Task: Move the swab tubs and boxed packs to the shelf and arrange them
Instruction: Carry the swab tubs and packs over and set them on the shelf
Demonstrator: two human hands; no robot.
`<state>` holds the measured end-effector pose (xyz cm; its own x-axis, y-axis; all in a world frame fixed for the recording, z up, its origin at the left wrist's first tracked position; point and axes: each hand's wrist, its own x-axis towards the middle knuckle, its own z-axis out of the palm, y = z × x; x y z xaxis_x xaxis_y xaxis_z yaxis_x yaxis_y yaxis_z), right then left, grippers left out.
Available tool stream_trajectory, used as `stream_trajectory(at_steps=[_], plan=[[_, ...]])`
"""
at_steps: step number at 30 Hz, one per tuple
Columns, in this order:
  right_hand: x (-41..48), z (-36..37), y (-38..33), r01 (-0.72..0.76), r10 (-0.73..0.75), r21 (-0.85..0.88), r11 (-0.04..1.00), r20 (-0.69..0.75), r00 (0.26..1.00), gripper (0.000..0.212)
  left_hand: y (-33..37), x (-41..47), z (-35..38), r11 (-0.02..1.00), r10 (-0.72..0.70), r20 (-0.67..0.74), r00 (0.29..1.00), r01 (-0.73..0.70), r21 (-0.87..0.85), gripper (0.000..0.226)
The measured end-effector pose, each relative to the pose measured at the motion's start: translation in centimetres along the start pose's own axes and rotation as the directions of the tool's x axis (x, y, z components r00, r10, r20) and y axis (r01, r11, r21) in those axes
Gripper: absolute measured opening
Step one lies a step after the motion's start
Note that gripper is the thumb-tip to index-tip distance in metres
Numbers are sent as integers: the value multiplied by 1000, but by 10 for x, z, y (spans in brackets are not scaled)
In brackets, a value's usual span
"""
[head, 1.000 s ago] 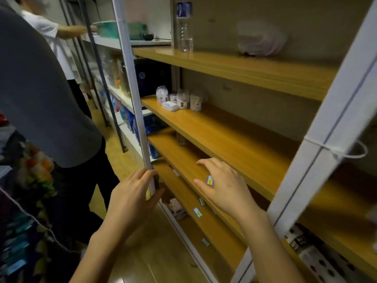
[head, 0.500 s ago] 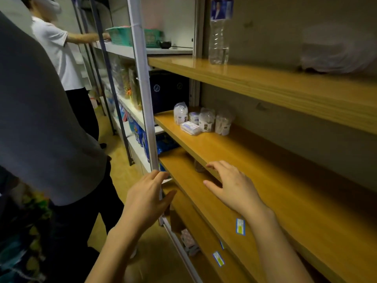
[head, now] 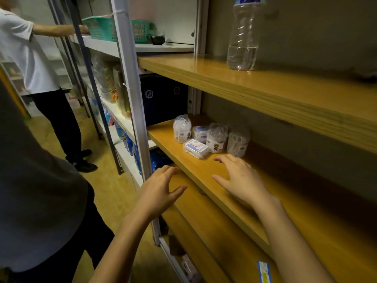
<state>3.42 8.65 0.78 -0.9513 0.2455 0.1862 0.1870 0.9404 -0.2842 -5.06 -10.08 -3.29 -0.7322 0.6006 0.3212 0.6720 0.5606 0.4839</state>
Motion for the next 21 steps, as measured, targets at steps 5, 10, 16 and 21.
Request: stream_trajectory(at_steps=[5,10,16,21], plan=[[63,1,9,-102,103,13,995,-78,992,57,-32,57,4,995,102,55,993,-102,-1,49],[136,0,15,-229,225,-39,973,-98,969,78,-56,106,4,978,205,128,970,-209,19,54],[171,21,21,-310,324,-204,929,42,945,85,-75,147,12,944,323,201,925,-330,-2,64],[155,13,10,-335,326,-95,937,-102,940,71,-82,174,26,919,366,299,881,-392,31,76]])
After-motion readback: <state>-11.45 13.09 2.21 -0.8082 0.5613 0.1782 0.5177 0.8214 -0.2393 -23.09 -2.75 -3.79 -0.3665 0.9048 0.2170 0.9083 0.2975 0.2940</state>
